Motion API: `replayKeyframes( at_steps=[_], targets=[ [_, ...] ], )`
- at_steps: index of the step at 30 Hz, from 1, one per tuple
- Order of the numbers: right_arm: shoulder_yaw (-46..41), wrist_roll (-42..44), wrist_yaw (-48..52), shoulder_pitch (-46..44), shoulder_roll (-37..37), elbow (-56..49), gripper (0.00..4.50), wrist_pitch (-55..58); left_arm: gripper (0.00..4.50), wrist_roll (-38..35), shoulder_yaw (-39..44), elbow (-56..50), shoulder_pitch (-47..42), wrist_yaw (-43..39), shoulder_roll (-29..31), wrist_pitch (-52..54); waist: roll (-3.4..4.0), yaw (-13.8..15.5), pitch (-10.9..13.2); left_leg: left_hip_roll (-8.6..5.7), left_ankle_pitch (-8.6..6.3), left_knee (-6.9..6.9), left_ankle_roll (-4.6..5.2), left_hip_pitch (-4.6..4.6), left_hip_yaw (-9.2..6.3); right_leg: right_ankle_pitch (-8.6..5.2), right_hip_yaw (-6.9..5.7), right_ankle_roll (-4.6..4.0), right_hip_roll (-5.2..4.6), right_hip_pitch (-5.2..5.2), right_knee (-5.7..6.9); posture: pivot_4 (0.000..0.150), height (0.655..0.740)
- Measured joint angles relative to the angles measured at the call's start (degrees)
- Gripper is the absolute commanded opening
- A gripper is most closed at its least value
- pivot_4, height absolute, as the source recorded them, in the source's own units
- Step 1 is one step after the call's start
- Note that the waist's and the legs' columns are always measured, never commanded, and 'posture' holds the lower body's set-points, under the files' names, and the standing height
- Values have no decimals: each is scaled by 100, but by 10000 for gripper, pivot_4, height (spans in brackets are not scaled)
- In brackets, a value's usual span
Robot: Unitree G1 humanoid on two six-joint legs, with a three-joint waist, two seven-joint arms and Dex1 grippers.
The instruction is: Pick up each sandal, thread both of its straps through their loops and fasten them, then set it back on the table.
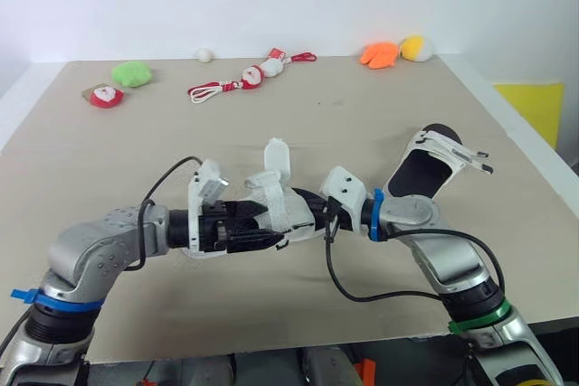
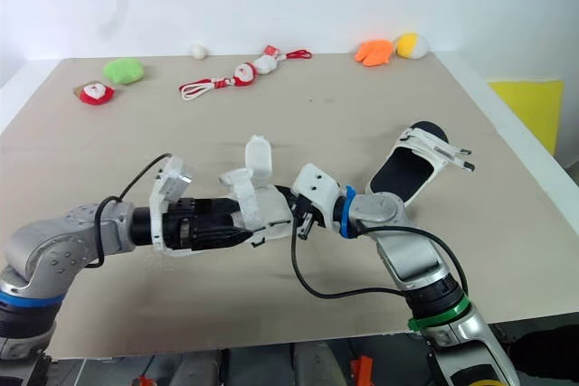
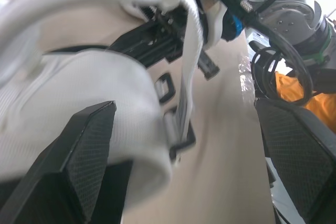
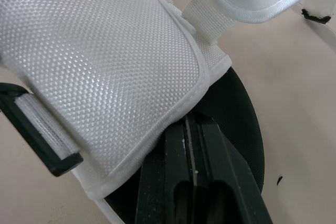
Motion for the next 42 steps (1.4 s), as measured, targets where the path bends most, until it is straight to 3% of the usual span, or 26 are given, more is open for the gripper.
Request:
replayKeyframes(
  at_steps=[4, 9, 11, 16, 23, 34, 37, 42],
  targets=[
    [-2, 0, -7, 12, 6, -16, 0, 0, 44277, -50, 331, -461, 1015, -404, 674, -74, 0, -14, 0, 0, -1, 0, -1, -2, 1, -2, 1, -3, -3, -3, 0, 1500, 7400],
    [-24, -2, 0, 27, -15, -7, 0, 2, 44277, -184, 532, -1023, 1970, -749, 1028, -148, -5, -12, -1, -8, -3, 3, -4, -2, 5, -5, 0, -8, -18, -9, -3, 1500, 7400],
    [-22, -8, -7, 27, -13, 1, 0, 4, 44277, 50, 376, -1093, 2022, -628, 890, -364, -5, -11, -1, -8, -2, 6, -4, -1, 6, -5, 1, -9, -18, -9, -6, 1500, 7400],
    [2, -12, 7, 5, 9, 4, 0, 11, 44277, 937, -386, -953, 2041, 95, -138, -1052, -15, 2, -7, -4, -4, 5, -6, -2, 13, -4, 2, -10, -16, -5, -10, 1500, 7400],
    [4, -12, 30, -6, 8, 8, 0, 16, 44277, 1074, -493, -646, 1866, 556, -942, -1201, -15, 6, -7, -2, -6, 4, -2, -1, 11, -2, 1, -7, -9, -6, -3, 1500, 7400],
    [2, -11, 23, -7, 8, 6, 0, 36, 44277, 939, -603, -536, 1581, 648, -1227, -1059, -15, 6, -7, -4, -6, 7, -2, -2, 11, -1, 2, -7, -10, -3, -3, 1500, 7400],
    [1, -10, 11, -6, 8, -4, 0, 55, 36269, 847, -595, -537, 1543, 669, -1247, -1015, -15, 6, -8, -5, -6, 8, -2, -1, 11, -1, 2, -7, -10, -2, -3, 1500, 7400],
    [0, -5, -6, -3, 9, -11, 0, 66, 13430, 686, -529, -540, 1524, 751, -1255, -946, -15, 6, -8, -5, -6, 7, -2, -1, 11, -2, 2, -7, -10, -2, -3, 1500, 7400]
  ],
)
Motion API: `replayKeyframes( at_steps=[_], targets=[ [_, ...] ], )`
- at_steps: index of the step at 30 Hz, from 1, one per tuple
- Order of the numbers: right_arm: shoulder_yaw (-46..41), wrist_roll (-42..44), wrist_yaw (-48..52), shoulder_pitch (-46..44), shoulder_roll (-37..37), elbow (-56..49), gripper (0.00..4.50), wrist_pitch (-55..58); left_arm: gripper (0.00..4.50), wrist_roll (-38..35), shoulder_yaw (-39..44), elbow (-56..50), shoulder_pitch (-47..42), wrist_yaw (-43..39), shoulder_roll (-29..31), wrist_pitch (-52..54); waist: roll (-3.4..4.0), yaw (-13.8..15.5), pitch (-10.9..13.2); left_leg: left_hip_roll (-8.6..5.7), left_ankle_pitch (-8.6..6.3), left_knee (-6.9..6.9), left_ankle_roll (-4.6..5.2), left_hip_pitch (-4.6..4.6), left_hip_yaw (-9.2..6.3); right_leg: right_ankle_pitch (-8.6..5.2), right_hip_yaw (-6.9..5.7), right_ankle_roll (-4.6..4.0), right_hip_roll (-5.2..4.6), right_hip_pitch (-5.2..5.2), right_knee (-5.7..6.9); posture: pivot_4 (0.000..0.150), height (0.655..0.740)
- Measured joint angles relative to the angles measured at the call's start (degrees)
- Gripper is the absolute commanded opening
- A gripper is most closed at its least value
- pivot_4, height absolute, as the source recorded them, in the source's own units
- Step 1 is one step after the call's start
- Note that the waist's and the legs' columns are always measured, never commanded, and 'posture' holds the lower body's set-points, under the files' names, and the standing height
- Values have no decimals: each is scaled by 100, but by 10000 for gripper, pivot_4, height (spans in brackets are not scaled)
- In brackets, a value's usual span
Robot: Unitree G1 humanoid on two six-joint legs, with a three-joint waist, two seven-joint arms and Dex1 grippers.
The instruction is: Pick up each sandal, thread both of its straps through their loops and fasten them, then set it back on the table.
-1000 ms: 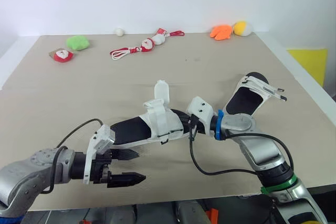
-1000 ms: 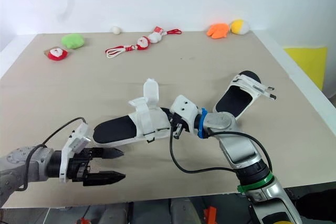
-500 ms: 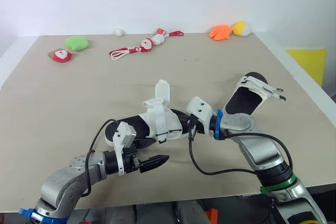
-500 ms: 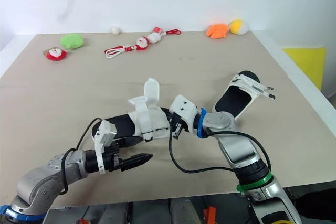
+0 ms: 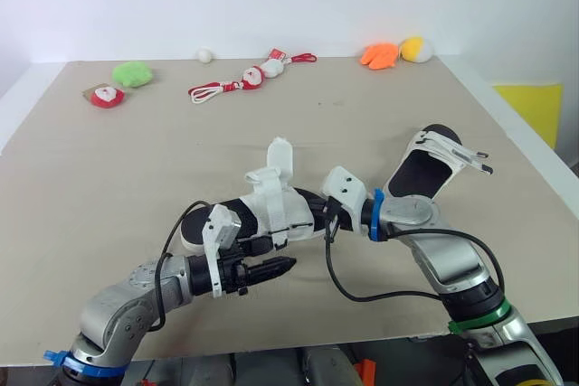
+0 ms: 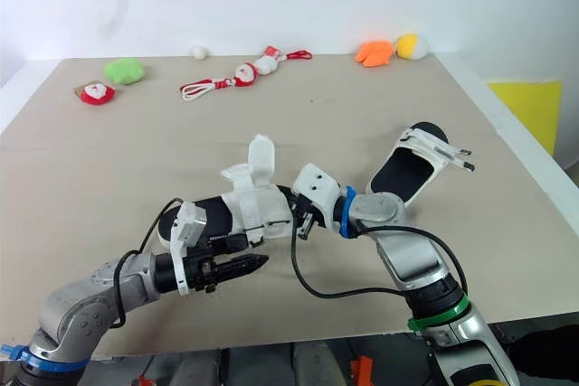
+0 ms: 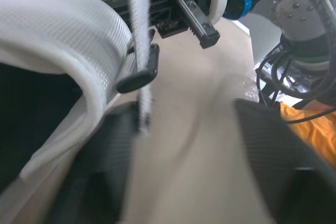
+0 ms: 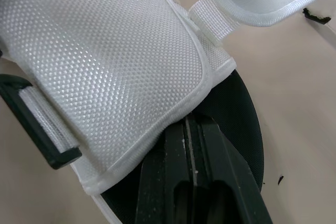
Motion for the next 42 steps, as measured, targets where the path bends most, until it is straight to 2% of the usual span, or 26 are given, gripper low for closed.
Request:
replayKeyframes(
  at_steps=[2, 3, 11, 19, 27, 35, 36, 38, 39, 40, 42],
  targets=[
    [-1, 1, -4, 0, 1, 0, 0, 3, 3831, -11, 5, 0, 0, 34, 2, 17, 0, 0, 0, 0, 0, 0, 0, 0, 0, 0, 0, 0, 0, 0, 0, 1500, 7400],
    [-1, 1, -6, 0, 3, 0, 0, 5, 483, -21, 8, 1, 0, 41, 6, 27, 0, 0, 0, 0, 0, 0, 0, 0, 0, 0, 0, 0, 0, 0, 0, 1500, 7400],
    [-4, 2, -8, 2, 7, -1, 0, 7, 483, -175, 43, 3, -6, 77, 36, 170, 0, 0, 0, 0, 0, 0, 0, 0, 0, 0, 0, 0, 0, 0, 0, 1500, 7400],
    [0, 5, -9, 13, 30, -43, 0, 27, 483, -530, -9, -220, 517, -620, 926, 494, 1, -24, 0, 2, -4, -4, -1, 0, 0, -2, 0, -3, 0, -7, 0, 1500, 7400],
    [-1, 5, -6, 14, 30, -46, 0, 34, 483, -556, -139, -389, 752, -888, 1366, 510, 1, -24, 0, 2, -6, -4, -4, -1, 1, -4, 0, -6, -2, -9, -1, 1500, 7400],
    [0, 5, -6, 13, 30, -46, 0, 34, 483, -436, -263, -458, 779, -1050, 1556, 424, 1, -24, 0, 2, -7, -4, -5, -1, 1, -5, 0, -7, -2, -10, -1, 1500, 7400],
    [-1, 5, -5, 13, 30, -46, 0, 32, 5231, -392, -262, -461, 781, -1059, 1602, 386, 1, -24, 0, 2, -7, -4, -6, -1, 1, -5, 0, -8, -2, -11, -1, 1500, 7400],
    [0, 5, -5, 13, 30, -46, 0, 30, 8541, -361, -246, -479, 800, -1075, 1643, 351, 1, -24, 0, 3, -8, -4, -7, -1, 1, -5, 0, -8, -2, -11, -1, 1500, 7400],
    [0, 5, -3, 13, 30, -46, 0, 22, 14125, -276, -153, -596, 887, -1088, 1781, 228, 0, -25, 0, 4, -8, -4, -8, -3, 2, -5, 0, -9, -2, -14, -1, 1500, 7400],
    [0, 5, -3, 13, 30, -45, 0, 22, 16233, -269, -143, -603, 894, -1090, 1796, 219, 1, -24, 0, 4, -8, -4, -8, -3, 1, -5, 0, -9, -2, -14, -1, 1500, 7400],
    [2, 5, -1, 12, 30, -44, 0, 14, 23654, -100, 61, -712, 1055, -1109, 2051, 50, 1, -25, 0, 4, -8, -6, -8, -3, 2, -6, 0, -9, -2, -18, -1, 1500, 7400]
  ],
)
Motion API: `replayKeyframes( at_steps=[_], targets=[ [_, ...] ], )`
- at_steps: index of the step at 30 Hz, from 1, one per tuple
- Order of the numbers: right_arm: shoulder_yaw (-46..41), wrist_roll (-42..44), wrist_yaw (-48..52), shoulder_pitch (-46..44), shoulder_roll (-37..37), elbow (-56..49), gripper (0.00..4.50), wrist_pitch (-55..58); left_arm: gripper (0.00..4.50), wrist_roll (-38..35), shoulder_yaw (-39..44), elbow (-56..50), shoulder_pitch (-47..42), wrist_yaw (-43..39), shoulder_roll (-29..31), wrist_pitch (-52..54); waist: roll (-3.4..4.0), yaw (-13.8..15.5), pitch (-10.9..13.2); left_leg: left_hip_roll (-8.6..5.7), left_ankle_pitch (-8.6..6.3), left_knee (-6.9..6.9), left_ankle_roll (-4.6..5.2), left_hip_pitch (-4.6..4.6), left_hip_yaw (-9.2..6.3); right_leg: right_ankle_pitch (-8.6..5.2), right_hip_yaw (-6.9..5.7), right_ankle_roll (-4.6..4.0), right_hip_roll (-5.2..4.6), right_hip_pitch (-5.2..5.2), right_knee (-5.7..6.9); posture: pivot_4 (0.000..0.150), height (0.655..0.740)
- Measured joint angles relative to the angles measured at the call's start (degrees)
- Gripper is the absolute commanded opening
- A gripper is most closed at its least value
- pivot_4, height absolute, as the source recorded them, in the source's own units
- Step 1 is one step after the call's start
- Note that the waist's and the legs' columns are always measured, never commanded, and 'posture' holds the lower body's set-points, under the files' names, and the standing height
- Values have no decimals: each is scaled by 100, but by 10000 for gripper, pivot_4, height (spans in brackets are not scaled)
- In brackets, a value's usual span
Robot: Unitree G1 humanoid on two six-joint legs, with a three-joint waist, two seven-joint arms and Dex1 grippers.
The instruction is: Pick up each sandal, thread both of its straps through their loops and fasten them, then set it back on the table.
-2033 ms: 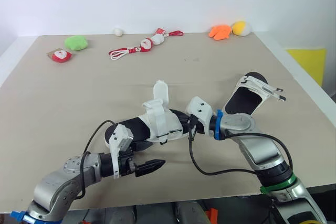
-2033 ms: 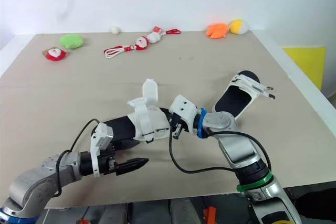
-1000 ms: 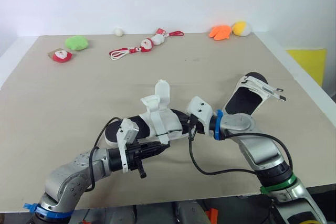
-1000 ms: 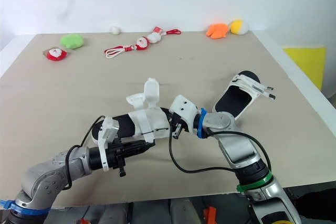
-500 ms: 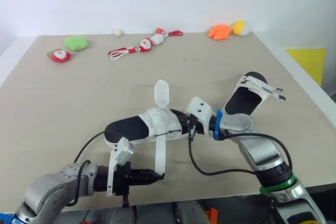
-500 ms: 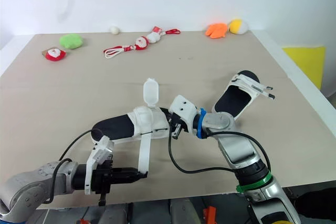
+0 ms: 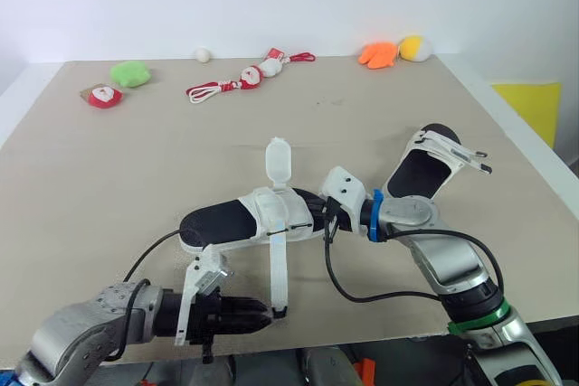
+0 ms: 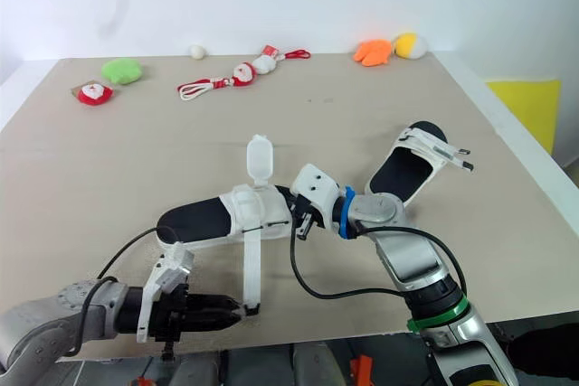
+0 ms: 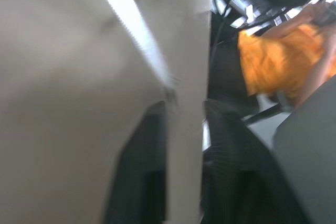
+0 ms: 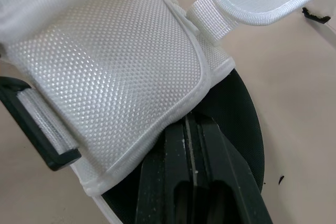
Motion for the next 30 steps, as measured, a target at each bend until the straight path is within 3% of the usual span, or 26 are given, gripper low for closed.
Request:
replayKeyframes(
  at_steps=[4, 9, 13, 15, 23, 30],
  targets=[
    [-5, 0, 15, 4, -20, 3, 0, -15, 43295, 415, 282, -143, 448, -164, 347, -477, 1, -2, 0, 0, -3, 0, -5, -1, 7, -4, 0, -7, -7, -2, -2, 1500, 7400],
    [-5, 0, 47, 0, -37, 43, 0, -85, 43295, 1081, 734, -105, 712, -229, 391, -1475, 1, 3, 0, 0, -5, 1, -7, 0, 10, -5, 0, -9, -10, -15, -4, 1500, 7400],
    [-3, -1, 110, -4, -44, 85, 0, -184, 43295, 2573, 803, 496, 803, -492, 441, -3669, 1, 5, 0, 1, -8, -1, -12, -1, 25, -6, 2, -14, -16, -10, -6, 1500, 7400],
    [-3, -1, 155, -18, -50, 126, 0, -244, 43295, 3832, 781, 1493, 692, -361, 470, -5777, 1, 9, 0, 2, -8, -5, -12, -1, 28, -5, 4, -18, -16, -11, -6, 1500, 7400],
    [12, -12, 167, -47, -58, 213, 0, -337, 43295, 5814, 741, 3425, -803, 700, 269, -9989, -6, 56, -4, 13, -8, -4, -11, 0, 52, -1, 10, -17, -17, -12, -5, 1500, 7400],
    [16, -14, 180, -55, -58, 208, 0, -338, 43295, 6572, 306, 3677, -1269, 1439, -229, -11419, -5, 61, -4, 17, -18, -2, 4, 4, 62, 13, 15, 9, -11, -10, 0, 1500, 7400]
  ],
)
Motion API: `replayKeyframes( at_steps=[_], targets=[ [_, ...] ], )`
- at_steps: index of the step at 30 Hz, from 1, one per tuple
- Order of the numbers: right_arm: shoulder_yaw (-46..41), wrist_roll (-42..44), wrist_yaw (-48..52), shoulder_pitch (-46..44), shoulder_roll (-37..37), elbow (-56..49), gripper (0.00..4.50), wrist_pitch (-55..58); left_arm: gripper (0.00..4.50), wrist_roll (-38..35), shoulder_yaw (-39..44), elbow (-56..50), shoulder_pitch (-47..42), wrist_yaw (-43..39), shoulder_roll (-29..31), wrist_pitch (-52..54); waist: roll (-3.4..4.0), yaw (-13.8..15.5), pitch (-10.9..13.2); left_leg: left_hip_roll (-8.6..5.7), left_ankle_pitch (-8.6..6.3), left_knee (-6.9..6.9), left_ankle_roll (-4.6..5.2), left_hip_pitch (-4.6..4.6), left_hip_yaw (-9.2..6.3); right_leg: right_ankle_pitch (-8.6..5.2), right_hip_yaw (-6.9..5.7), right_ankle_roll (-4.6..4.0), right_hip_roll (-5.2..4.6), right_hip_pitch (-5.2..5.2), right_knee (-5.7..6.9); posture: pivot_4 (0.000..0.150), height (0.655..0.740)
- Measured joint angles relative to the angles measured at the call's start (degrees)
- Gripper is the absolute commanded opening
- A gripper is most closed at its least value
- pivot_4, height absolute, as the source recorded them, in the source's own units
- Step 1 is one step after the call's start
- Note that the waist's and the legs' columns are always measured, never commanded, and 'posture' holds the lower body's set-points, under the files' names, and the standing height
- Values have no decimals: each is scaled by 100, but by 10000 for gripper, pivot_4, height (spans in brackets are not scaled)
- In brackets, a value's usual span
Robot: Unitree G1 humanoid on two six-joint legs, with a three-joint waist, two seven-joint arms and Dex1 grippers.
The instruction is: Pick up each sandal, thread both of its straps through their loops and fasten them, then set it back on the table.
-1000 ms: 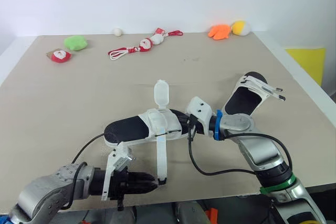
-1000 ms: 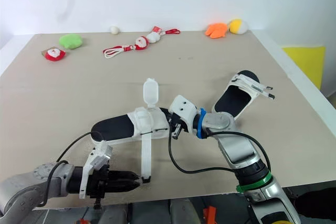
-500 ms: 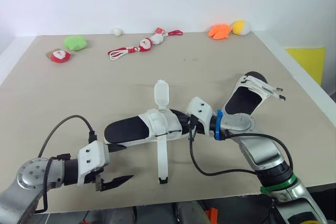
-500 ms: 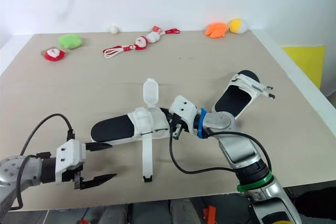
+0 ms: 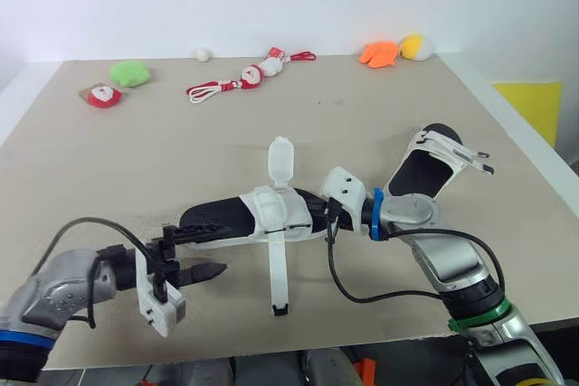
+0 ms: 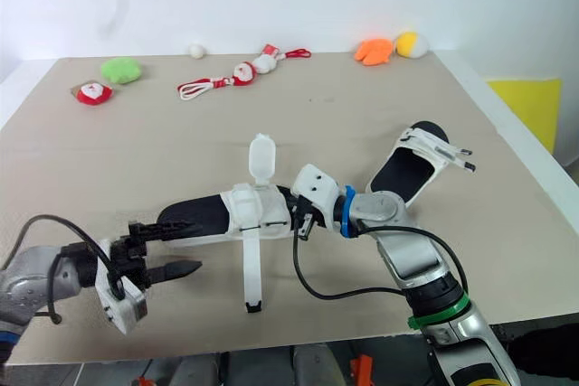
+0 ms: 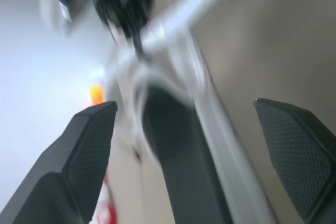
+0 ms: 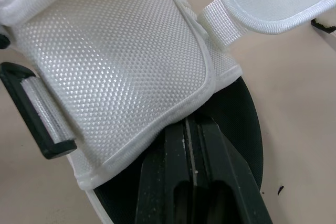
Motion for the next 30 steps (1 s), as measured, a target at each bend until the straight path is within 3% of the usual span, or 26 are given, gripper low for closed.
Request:
replayKeyframes(
  at_steps=[13, 29, 30],
  targets=[
    [57, -46, -28, -89, 27, 34, 0, 92, 43295, 788, -1163, 83, -696, 253, -218, -112, 1, -8, 0, 0, 5, 8, 7, 6, -2, 9, 5, 15, 7, 6, 8, 1500, 7400],
    [75, -47, -125, -88, 36, -64, 0, 264, 43295, 964, -1916, 120, -1101, 462, -522, 12, 1, -7, -1, -2, 6, 13, 9, 8, -3, 13, 7, 21, 7, 11, 9, 1500, 7400],
    [75, -47, -130, -88, 36, -67, 0, 270, 41172, 965, -1940, 122, -1118, 462, -524, 17, 1, -7, -1, -2, 6, 13, 9, 8, -3, 13, 7, 21, 7, 11, 10, 1500, 7400]
  ],
)
